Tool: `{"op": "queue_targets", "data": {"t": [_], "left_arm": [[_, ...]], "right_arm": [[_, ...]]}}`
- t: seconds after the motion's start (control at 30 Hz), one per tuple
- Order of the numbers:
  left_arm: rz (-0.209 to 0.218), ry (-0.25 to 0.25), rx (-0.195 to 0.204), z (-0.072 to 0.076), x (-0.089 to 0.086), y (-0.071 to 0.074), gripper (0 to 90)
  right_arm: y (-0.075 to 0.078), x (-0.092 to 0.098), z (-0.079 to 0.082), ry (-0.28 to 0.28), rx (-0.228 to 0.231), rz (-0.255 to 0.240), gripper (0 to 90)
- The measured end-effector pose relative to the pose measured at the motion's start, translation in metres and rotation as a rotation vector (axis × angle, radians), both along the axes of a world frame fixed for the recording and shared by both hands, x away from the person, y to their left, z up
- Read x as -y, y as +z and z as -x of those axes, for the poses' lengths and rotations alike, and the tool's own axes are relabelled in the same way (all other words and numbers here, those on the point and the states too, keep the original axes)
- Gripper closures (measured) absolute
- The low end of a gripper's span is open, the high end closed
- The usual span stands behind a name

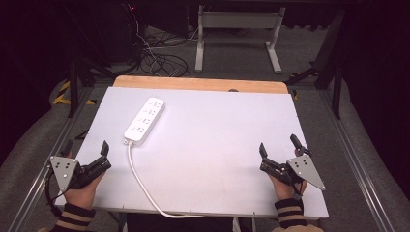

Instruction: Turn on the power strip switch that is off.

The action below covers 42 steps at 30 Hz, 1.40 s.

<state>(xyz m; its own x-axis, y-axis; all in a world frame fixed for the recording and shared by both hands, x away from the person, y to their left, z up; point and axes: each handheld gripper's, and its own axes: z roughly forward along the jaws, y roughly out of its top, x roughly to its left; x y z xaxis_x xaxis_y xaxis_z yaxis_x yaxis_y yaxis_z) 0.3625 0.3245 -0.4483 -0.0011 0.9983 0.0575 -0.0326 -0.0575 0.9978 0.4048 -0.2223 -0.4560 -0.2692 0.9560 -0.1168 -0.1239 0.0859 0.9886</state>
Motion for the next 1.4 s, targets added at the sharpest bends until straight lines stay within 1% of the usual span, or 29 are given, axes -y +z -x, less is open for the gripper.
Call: {"op": "queue_targets", "data": {"t": [0.1,0.17,0.27,0.4,0.43,0.5,0.53,0.63,0.73,0.8,0.9,0.97,1.0,1.03,1.07,1.1,1.13,1.17,1.2,1.23,1.3,1.33,1.37,1.4], "left_arm": [[0.006,-0.002,0.005,0.000,0.000,0.001,0.1],[0.000,-0.006,-0.002,-0.001,0.001,0.000,0.1],[0.006,-0.011,-0.002,-0.002,0.001,0.000,0.1],[0.002,-0.012,-0.003,-0.001,0.001,0.000,0.3],[0.011,-0.015,0.000,-0.001,0.001,0.001,0.3],[0.011,-0.022,0.002,0.000,0.001,0.001,0.3],[0.008,-0.036,0.005,0.000,0.001,0.001,0.3],[0.008,-0.039,0.009,0.001,0.001,0.002,0.4],[0.004,-0.039,0.013,0.001,0.000,0.003,1.6],[0.016,-0.051,0.008,0.001,0.000,0.005,3.9],[0.010,-0.061,0.003,0.002,-0.001,0.005,12.8],[0.012,-0.088,-0.008,0.002,-0.002,0.006,20.8],[0.012,-0.091,-0.011,0.001,-0.001,0.007,24.5],[0.002,-0.086,-0.019,0.001,-0.002,0.008,26.5],[-0.003,-0.090,-0.024,0.001,-0.002,0.009,31.5],[-0.003,-0.090,-0.024,0.001,-0.002,0.009,39.2],[-0.001,-0.097,-0.023,0.001,-0.003,0.009,44.9],[0.018,-0.121,-0.032,0.002,-0.004,0.010,52.1],[0.018,-0.129,-0.036,0.001,-0.005,0.011,61.6],[0.018,-0.131,-0.039,0.001,-0.005,0.012,66.1],[0.015,-0.146,-0.048,0.000,-0.005,0.013,80.7],[0.005,-0.152,-0.054,-0.001,-0.005,0.014,84.3],[0.005,-0.152,-0.054,-0.001,-0.005,0.014,89.4],[-0.002,-0.152,-0.058,-0.001,-0.005,0.015,89.7]], "right_arm": [[0.000,0.000,0.001,0.000,0.000,0.004,2.4],[0.000,0.000,0.001,0.000,0.001,0.005,2.4],[0.000,0.000,0.001,0.001,0.000,0.005,2.4],[0.000,0.000,0.001,0.001,0.001,0.007,2.4],[0.000,0.000,0.001,0.000,-0.001,0.005,2.4],[0.000,0.000,0.001,0.000,0.000,0.006,2.4],[0.000,0.000,0.001,0.002,-0.002,0.006,2.4],[0.000,0.000,0.001,0.003,-0.001,0.006,2.4],[0.000,0.000,0.001,0.003,-0.003,0.006,2.4],[-0.001,-0.001,0.001,0.003,-0.004,0.006,2.4],[-0.001,-0.001,0.001,0.004,-0.005,0.007,2.4],[-0.001,0.000,0.001,0.004,-0.005,0.007,2.5],[-0.001,0.000,0.001,0.004,-0.003,0.009,2.5],[-0.001,0.000,0.001,0.004,-0.004,0.009,2.5],[-0.001,0.000,0.001,0.005,-0.005,0.009,2.5],[-0.001,0.000,0.001,0.005,-0.004,0.011,2.5],[-0.001,0.000,0.001,0.005,-0.003,0.011,2.5],[-0.001,0.000,0.001,0.005,-0.004,0.010,2.5],[-0.001,0.000,0.002,0.005,-0.004,0.009,2.5],[-0.001,0.000,0.002,0.005,-0.004,0.010,2.5],[-0.001,0.001,0.002,0.003,-0.007,0.009,2.5],[-0.001,0.001,0.002,0.002,-0.007,0.010,2.5],[-0.001,0.001,0.003,0.001,-0.007,0.010,2.5],[-0.001,0.002,0.003,0.000,-0.006,0.009,2.5]]}}
